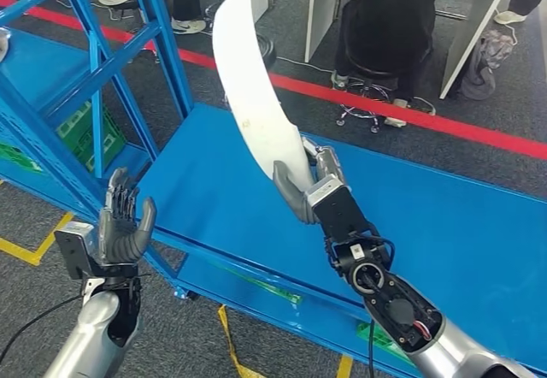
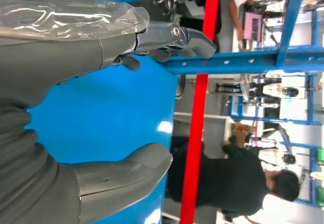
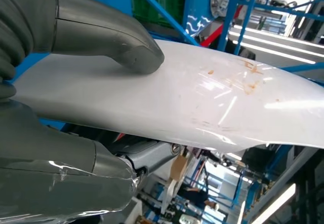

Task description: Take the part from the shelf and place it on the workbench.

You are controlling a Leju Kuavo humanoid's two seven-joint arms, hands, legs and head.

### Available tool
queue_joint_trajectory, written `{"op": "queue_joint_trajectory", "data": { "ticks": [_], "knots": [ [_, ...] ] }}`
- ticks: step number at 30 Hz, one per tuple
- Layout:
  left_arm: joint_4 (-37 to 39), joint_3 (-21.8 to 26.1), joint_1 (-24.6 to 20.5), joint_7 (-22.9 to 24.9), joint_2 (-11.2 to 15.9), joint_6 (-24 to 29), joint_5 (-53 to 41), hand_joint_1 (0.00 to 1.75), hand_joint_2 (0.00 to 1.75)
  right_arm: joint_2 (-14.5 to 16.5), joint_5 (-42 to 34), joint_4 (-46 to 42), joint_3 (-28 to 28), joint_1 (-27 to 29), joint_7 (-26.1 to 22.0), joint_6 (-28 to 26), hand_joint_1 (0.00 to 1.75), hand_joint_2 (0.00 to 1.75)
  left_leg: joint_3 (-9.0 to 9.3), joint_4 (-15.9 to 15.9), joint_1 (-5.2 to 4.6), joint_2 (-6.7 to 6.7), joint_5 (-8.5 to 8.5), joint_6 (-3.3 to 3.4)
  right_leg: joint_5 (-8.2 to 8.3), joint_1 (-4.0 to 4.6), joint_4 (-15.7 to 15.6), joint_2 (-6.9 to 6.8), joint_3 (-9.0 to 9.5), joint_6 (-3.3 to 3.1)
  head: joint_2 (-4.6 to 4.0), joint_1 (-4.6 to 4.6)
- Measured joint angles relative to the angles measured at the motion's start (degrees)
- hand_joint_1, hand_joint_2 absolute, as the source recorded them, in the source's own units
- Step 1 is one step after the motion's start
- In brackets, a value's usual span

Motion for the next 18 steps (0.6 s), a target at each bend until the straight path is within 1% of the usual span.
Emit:
{"op": "queue_joint_trajectory", "data": {
  "ticks": [1, 2, 3, 4, 5, 6, 7, 8, 9, 10, 11, 12, 13, 14, 15, 16, 17, 18],
  "knots": [
    [0.0, 0.0, -0.1, -0.1, 0.0, 0.0, 0.0, 0.0, 1.75, 0.0, 0.0, 0.0, 0.0, 0.0, -0.1, 0.0, 1.75, 1.75, -0.35, 0.0, 0.16, -0.5, 0.11, -0.37, -0.17, 0.16, -0.1, 0.27, 0.2, -0.12, 0.0, -0.04],
    [0.0, 0.0, -0.1, -0.1, -0.1, -0.1, 0.1, 0.0, 1.75, 0.0, 0.0, 0.0, 0.0, 0.0, -0.1, 0.0, 1.75, 1.75, -0.49, 0.0, 0.34, -1.1, 0.18, -0.79, -0.29, 0.28, -0.1, -0.33, 0.24, -0.42, 0.0, -0.03],
    [0.0, 0.0, -0.1, -0.1, -0.1, -0.1, 0.1, 0.0, 1.75, 0.0, 0.0, 0.0, 0.0, 0.0, -0.2, -0.1, 1.75, 1.75, -0.57, 0.2, 0.46, -0.86, 0.03, -1.16, -0.36, 0.38, -0.2, -0.99, 0.43, -0.78, 0.0, -0.03],
    [0.0, 0.0, -0.2, -0.2, -0.1, -0.1, 0.1, 0.0, 1.75, 0.0, 0.0, 0.0, -0.1, 0.0, -0.2, -0.2, 1.75, 1.75, -1.07, 1.2, 0.39, 0.18, -0.5, -1.45, -0.46, 0.39, -0.3, -1.7, 0.7, -1.21, 0.0, -0.23],
    [0.0, 0.0, -0.4, -0.2, -0.1, -0.1, 0.1, 0.0, 1.75, 0.0, 0.0, 0.0, -0.1, -0.1, -0.3, -0.2, 1.75, 1.75, -2.14, 3.4, 0.29, 1.56, -1.47, -1.68, -0.56, 0.39, -0.4, -2.49, 0.97, -1.64, 0.0, -0.59],
    [0.0, 0.0, -0.6, -0.2, -0.1, -0.1, 0.1, 0.0, 1.75, 0.0, 0.0, 0.0, -0.2, -0.1, -0.3, -0.3, 1.75, 1.75, -4.1, 7.0, 0.18, 3.25, -2.93, -1.77, -0.69, 0.51, -0.5, -3.26, 1.15, -1.99, 0.0, -1.05],
    [0.1, 0.0, -0.7, -0.2, -0.1, -0.1, 0.1, 0.0, 1.75, 0.0, 0.1, 0.1, -0.2, -0.1, -0.4, -0.3, 1.75, 1.75, -6.7, 11.4, 0.09, 4.26, -4.55, -1.8, -0.84, 0.71, -0.5, -4.05, 1.23, -2.27, 0.0, -1.57],
    [0.1, 0.0, -0.7, -0.3, -0.1, -0.1, 0.1, 0.0, 1.75, 0.0, 0.1, 0.1, -0.1, 0.0, -0.4, -0.3, 1.75, 1.75, -9.22, 15.4, 0.07, 4.64, -5.76, -1.77, -0.98, 0.94, -0.5, -4.83, 1.29, -2.49, 0.0, -1.92],
    [0.1, 0.0, -0.6, -0.3, -0.2, -0.1, 0.1, 0.0, 1.75, 0.0, 0.2, 0.1, -0.1, 0.1, -0.4, -0.3, 1.75, 1.75, -11.1, 18.1, 0.02, 4.8, -6.14, -1.64, -1.11, 1.19, -0.5, -5.63, 1.38, -2.67, 0.0, -2.16],
    [0.2, 0.0, -0.5, -0.4, -0.2, -0.1, 0.1, 0.0, 1.75, 0.0, 0.4, 0.2, -0.1, 0.1, -0.4, -0.3, 1.75, 1.75, -11.72, 18.3, -0.09, 4.9, -5.36, -1.4, -1.23, 1.41, -0.5, -6.34, 1.49, -2.82, 0.0, -2.36],
    [0.3, 0.0, -0.5, -0.5, -0.1, -0.1, 0.1, 0.0, 1.75, 0.0, 0.6, 0.2, -0.1, 0.2, -0.5, -0.3, 1.75, 1.75, -10.88, 15.9, -0.31, 5.08, -3.43, -1.01, -1.37, 1.6, -0.5, -7.02, 1.67, -2.91, 0.0, -2.51],
    [0.3, 0.0, -0.5, -0.7, -0.1, -0.2, 0.1, 0.0, 1.75, 0.0, 0.8, 0.1, -0.1, 0.2, -0.6, -0.3, 1.75, 1.75, -8.98, 11.7, -0.67, 5.66, -1.01, -0.49, -1.53, 1.75, -0.5, -7.64, 1.9, -2.97, 0.0, -2.58],
    [0.4, 0.0, -0.6, -0.8, -0.2, -0.2, 0.1, 0.0, 1.75, 0.0, 1.0, 0.1, -0.1, 0.2, -0.6, -0.4, 1.75, 1.75, -6.77, 7.0, -1.24, 7.08, 0.91, 0.15, -1.71, 1.9, -0.5, -8.22, 2.14, -2.95, 0.0, -2.62],
    [0.4, 0.0, -0.7, -1.0, -0.2, -0.3, 0.1, 0.0, 1.75, 0.0, 1.3, 0.1, -0.1, 0.2, -0.6, -0.5, 1.75, 1.75, -4.93, 3.3, -1.77, 8.35, 2.27, 0.66, -1.89, 2.08, -0.6, -8.73, 2.31, -2.85, 0.0, -2.64],
    [0.4, 0.0, -0.9, -1.1, -0.3, -0.3, 0.1, 0.0, 1.75, 0.0, 1.5, 0.1, -0.1, 0.2, -0.6, -0.6, 1.75, 1.75, -3.88, 1.1, -2.24, 9.21, 2.82, 1.04, -2.06, 2.17, -0.6, -9.19, 2.43, -2.7, 0.0, -2.63],
    [0.4, 0.0, -1.0, -1.2, -0.4, -0.4, 0.1, 0.0, 1.75, 0.0, 1.7, 0.1, -0.1, 0.3, -0.5, -0.6, 1.75, 1.75, -3.52, 0.2, -2.57, 9.49, 2.81, 1.25, -2.21, 2.23, -0.6, -9.73, 2.54, -2.51, 0.0, -2.63],
    [0.4, 0.0, -1.0, -1.2, -0.4, -0.4, 0.1, 0.0, 1.75, 0.0, 1.9, 0.0, -0.1, 0.3, -0.4, -0.7, 1.75, 1.75, -3.48, 0.1, -2.62, 8.73, 2.91, 1.32, -2.35, 2.29, -0.7, -10.3, 2.7, -2.28, 0.0, -2.65],
    [0.4, 0.0, -1.0, -1.3, -0.5, -0.4, 0.1, 0.0, 1.75, 0.0, 2.0, 0.0, -0.1, 0.4, -0.2, -0.7, 1.75, 1.75, -3.28, -0.2, -2.42, 7.95, 3.04, 1.43, -2.64, 2.21, -0.7, -10.53, 2.72, -2.01, 0.0, -2.61]
  ]
}}
